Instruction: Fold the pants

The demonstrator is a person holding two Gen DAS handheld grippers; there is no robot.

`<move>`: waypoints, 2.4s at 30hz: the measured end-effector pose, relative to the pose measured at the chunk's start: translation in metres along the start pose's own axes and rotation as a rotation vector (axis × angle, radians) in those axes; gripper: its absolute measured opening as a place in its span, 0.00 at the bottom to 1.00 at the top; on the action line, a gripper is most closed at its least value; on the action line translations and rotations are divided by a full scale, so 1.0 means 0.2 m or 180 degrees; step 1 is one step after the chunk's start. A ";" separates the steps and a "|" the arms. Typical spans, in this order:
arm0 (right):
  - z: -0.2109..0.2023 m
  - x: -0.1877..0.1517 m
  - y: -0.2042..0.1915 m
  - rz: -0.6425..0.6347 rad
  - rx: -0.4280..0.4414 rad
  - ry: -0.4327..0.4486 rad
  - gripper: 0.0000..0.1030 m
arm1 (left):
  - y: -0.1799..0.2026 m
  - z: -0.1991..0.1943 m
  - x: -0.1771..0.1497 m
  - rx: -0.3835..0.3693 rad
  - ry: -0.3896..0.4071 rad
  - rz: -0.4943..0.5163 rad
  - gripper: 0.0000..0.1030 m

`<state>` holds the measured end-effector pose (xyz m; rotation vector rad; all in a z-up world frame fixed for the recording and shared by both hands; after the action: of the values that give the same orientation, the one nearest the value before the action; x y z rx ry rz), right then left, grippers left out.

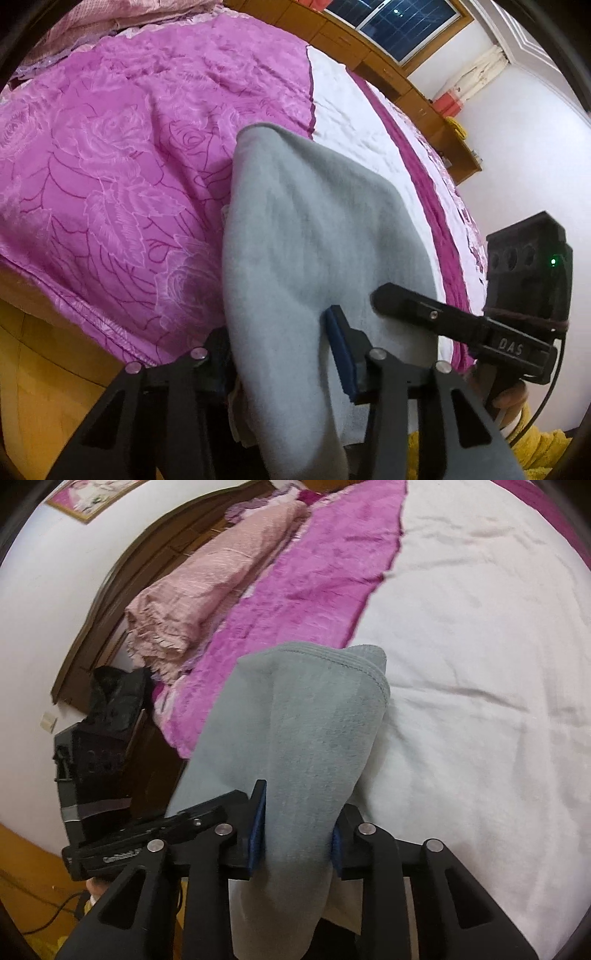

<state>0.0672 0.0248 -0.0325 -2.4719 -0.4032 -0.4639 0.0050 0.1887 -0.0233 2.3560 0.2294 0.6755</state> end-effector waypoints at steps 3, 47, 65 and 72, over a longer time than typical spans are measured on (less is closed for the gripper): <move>-0.07 0.01 -0.04 -0.0112 0.0031 0.0057 0.19 | 0.04 -0.03 -0.01 -0.0034 -0.0001 -0.0019 0.44; -0.44 0.56 0.80 0.0151 -0.0575 0.0498 0.19 | 0.68 0.90 0.48 -0.0201 -0.0241 0.0537 0.43; -0.36 0.52 0.97 0.0428 -0.1139 0.0447 0.32 | 0.72 0.84 0.50 0.0070 -0.0250 0.0925 0.42; -0.54 0.42 0.85 0.0273 -0.1383 0.0650 0.32 | 0.71 0.73 0.42 0.0272 -0.0245 0.1014 0.42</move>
<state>0.1823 -0.1577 0.0004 -2.8032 -0.1189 -0.8326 0.1508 0.0278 0.0093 2.5217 -0.1583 0.7332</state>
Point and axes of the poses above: each gripper's, at about its wrist camera, not at the fingertips, and z roughly the way its jaws point, y to its right, x to its top, the point moved 4 cm from there along z, roughly the way its jaws point, and after that the axes turned 11 degrees about -x, right-handed, at the moved point
